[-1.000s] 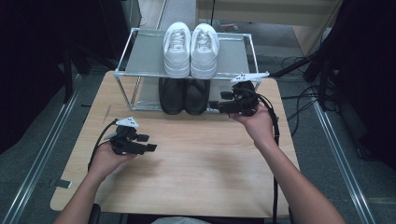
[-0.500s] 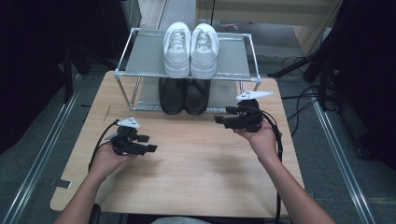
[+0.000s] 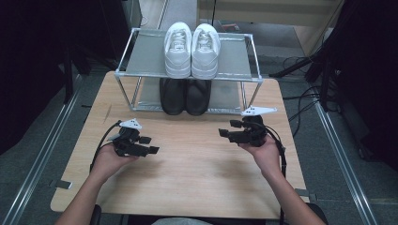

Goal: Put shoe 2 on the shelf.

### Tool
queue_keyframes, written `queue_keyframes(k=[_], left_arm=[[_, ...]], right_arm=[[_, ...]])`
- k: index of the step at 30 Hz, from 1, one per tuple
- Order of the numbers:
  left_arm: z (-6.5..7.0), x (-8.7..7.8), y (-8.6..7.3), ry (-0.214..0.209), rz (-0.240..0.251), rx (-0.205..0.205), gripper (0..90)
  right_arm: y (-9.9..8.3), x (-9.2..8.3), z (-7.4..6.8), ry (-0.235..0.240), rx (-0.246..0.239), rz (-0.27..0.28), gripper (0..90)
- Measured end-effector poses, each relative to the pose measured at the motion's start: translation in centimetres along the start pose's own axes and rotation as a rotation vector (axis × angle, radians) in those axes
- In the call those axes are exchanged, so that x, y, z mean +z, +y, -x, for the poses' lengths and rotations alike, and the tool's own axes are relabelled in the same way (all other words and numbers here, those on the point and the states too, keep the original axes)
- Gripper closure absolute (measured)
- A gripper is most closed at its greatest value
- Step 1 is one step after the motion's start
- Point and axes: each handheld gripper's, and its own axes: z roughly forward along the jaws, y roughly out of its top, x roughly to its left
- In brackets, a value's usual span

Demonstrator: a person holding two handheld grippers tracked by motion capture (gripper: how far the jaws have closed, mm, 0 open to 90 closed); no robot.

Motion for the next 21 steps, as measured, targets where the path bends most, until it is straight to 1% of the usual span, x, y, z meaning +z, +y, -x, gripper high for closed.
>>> queue_keyframes(k=[2, 4, 6, 9, 13, 16, 17, 20, 21], left_arm=[[0.1, 0.0, 0.0, 0.002, 0.000, 0.002, 38.0], [0.2, 0.0, 0.0, 0.001, 0.001, 0.007, 37.9], [0.3, 0.0, 0.0, -0.004, 0.003, 0.005, 37.9], [0.4, -0.1, 0.0, -0.002, 0.001, 0.010, 37.7], [0.8, 0.1, 0.0, -0.011, 0.007, 0.019, 37.4], [0.8, 0.2, 0.0, -0.015, 0.004, 0.029, 37.3], [0.8, 0.2, 0.0, -0.016, 0.004, 0.027, 37.2], [0.7, 0.1, 0.0, -0.012, 0.006, 0.019, 37.0], [0.7, 0.1, 0.0, -0.016, 0.008, 0.018, 36.9]], right_arm=[[-0.6, -0.2, 0.1, -0.015, -0.011, 0.001, 35.1], [-1.1, -0.3, 0.2, -0.013, -0.020, 0.000, 35.1], [-1.6, -0.4, 0.4, -0.013, -0.013, -0.006, 35.0], [-2.2, -0.5, 0.6, -0.025, -0.010, 0.004, 35.0], [-2.6, -0.8, 0.9, -0.019, -0.002, 0.015, 35.1], [-3.0, -0.5, 1.2, -0.010, 0.007, 0.013, 34.7], [-3.2, -0.3, 1.2, -0.010, 0.016, 0.009, 34.6], [-3.4, 0.2, 1.3, -0.013, 0.014, 0.008, 33.9], [-3.4, 0.4, 1.3, -0.013, 0.020, 0.007, 33.9]])
